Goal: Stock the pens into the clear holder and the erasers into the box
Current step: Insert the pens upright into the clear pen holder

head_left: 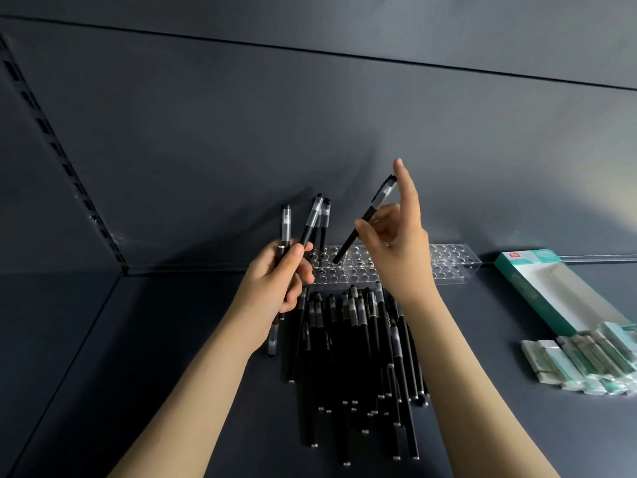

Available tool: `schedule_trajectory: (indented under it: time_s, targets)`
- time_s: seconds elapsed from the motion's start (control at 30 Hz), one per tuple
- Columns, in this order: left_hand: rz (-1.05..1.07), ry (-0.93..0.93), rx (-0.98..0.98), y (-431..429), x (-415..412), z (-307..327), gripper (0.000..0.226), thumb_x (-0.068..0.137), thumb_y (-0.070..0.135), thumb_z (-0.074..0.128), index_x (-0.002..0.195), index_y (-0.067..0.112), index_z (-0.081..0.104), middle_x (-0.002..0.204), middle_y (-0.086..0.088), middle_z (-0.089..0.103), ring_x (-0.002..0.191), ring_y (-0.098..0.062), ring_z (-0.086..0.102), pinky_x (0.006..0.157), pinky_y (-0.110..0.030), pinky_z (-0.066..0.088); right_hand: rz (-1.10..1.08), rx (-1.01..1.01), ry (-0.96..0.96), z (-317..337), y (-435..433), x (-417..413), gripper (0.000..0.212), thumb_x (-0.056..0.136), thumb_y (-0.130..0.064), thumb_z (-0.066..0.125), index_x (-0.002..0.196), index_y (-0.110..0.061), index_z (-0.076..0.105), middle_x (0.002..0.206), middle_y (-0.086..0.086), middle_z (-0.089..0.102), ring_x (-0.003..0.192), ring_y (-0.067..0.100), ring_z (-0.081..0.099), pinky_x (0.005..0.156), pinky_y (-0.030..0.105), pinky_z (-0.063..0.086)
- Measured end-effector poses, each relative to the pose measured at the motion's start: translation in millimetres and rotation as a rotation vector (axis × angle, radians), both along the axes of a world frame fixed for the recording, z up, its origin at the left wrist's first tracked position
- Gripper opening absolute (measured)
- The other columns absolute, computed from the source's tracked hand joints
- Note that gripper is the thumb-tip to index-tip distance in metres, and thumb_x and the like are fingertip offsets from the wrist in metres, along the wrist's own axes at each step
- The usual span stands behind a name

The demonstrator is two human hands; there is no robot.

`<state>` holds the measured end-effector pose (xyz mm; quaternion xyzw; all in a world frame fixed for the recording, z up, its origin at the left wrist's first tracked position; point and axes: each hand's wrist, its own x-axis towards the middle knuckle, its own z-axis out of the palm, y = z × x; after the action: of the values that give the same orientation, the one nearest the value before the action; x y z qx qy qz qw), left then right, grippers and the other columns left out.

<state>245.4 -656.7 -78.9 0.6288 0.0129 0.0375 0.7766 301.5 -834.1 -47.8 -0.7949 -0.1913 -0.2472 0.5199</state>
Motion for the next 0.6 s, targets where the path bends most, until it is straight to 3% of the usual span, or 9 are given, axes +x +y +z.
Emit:
schedule_trajectory:
  time_s: [0.27, 0.47, 0.6]
  targets:
    - [0.031, 0.005, -0.024, 5.1, 2.7, -0.9, 0.021, 0.102, 0.025, 0.047, 0.109, 0.013, 0.063, 0.068, 0.001, 0.058, 0.047, -0.009, 0.035, 0.041, -0.023, 0.022, -0.099, -0.059, -0.088, -13.3, 13.7, 17.0, 0.081, 0.085, -0.006, 0.072, 0.149, -0.028, 0.027, 0.082, -0.003, 0.059, 0.075, 0.008, 0.062, 0.072, 0.009, 0.045]
    - [0.028, 0.02, -0.056, 5.1, 5.4, -1.9, 0.023, 0.103, 0.016, 0.043, 0.107, 0.012, 0.065, 0.068, -0.001, 0.059, 0.047, -0.011, 0.034, 0.039, -0.022, 0.022, -0.107, -0.053, -0.088, -18.3, 16.1, 20.2, 0.075, 0.088, -0.007, 0.07, 0.142, -0.037, 0.029, 0.082, -0.005, 0.058, 0.076, 0.009, 0.062, 0.073, 0.009, 0.045]
    - [0.027, 0.012, -0.061, 5.8, 4.6, -2.9, 0.021, 0.103, 0.015, 0.044, 0.108, 0.013, 0.065, 0.069, -0.001, 0.058, 0.048, -0.012, 0.034, 0.04, -0.022, 0.022, -0.091, -0.152, -0.103, -22.8, 18.0, 23.4, 0.066, 0.088, -0.008, 0.07, 0.142, -0.028, 0.039, 0.084, -0.006, 0.059, 0.075, 0.008, 0.061, 0.075, 0.013, 0.048]
